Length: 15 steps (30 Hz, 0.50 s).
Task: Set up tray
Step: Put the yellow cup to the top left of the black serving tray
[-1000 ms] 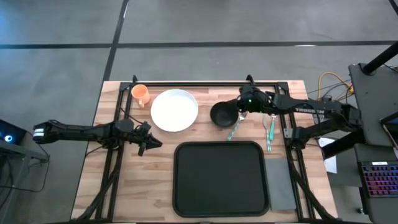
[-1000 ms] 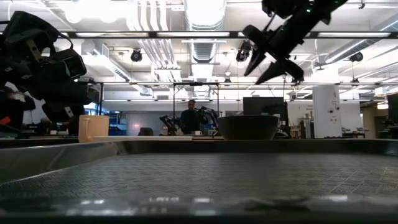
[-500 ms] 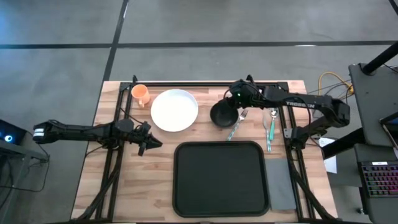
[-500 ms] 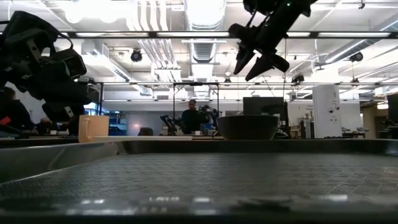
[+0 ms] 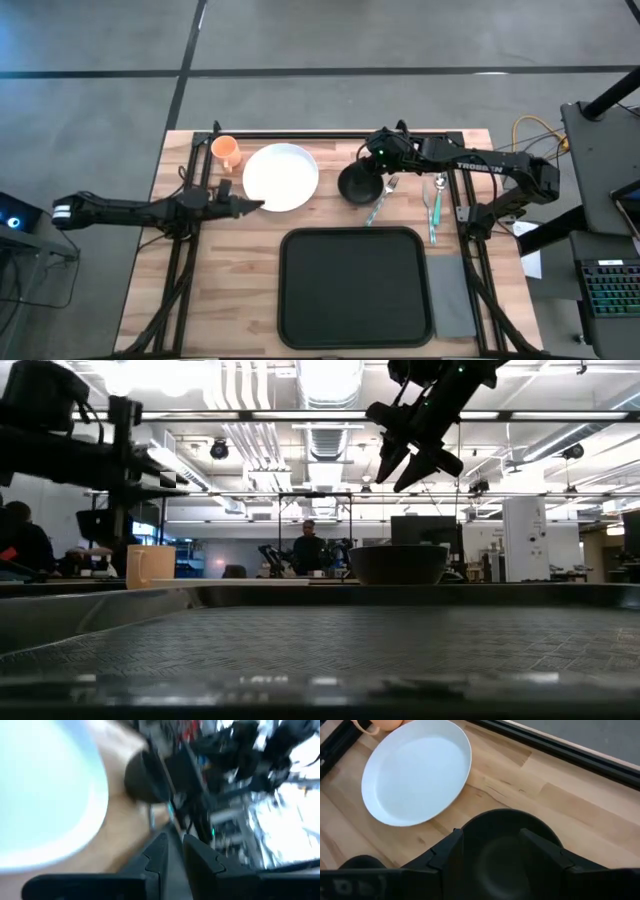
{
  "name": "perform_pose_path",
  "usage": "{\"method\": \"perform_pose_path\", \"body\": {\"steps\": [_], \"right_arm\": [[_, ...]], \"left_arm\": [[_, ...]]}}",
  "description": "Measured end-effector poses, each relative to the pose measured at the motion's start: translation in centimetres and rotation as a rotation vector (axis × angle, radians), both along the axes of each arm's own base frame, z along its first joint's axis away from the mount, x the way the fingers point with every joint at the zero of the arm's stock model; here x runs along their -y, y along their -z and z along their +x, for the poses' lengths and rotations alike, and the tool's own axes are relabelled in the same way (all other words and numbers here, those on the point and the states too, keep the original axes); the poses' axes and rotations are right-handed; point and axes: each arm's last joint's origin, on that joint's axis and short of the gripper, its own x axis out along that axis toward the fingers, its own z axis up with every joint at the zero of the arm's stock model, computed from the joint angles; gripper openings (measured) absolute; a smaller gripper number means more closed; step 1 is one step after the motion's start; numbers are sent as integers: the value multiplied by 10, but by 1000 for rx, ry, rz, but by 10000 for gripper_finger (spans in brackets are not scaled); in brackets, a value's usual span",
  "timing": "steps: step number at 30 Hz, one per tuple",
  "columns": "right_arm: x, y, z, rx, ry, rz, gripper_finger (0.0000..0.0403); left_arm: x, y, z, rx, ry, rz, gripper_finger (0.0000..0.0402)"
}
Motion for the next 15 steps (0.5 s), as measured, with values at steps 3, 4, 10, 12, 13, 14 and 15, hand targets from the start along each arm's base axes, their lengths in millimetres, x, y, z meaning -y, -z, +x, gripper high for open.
{"method": "perform_pose_path", "body": {"steps": [3, 4, 10, 12, 13, 14, 15], "right_arm": [[0, 0, 0, -11, -18, -13, 172], [0, 0, 0, -14, -25, -19, 171], [8, 0, -3, -31, -73, -30, 171], [13, 1, -5, -22, -115, 2, 169], [15, 1, -6, -18, -130, 15, 169], [18, 1, -7, -14, -140, 25, 168], [20, 1, -8, -14, -150, 31, 168]], "left_arm": [[-2, -18, 2, 59, -81, 12, 40], [-3, -27, 2, 88, -113, 19, 40], [-9, -83, 5, 124, -268, 192, 40], [-13, -98, 6, 8, -321, 231, 43], [-15, -105, 6, -85, -349, 250, 48], [-17, -110, 6, -191, -376, 263, 55], [-20, -115, 6, -291, -401, 264, 65]]}}
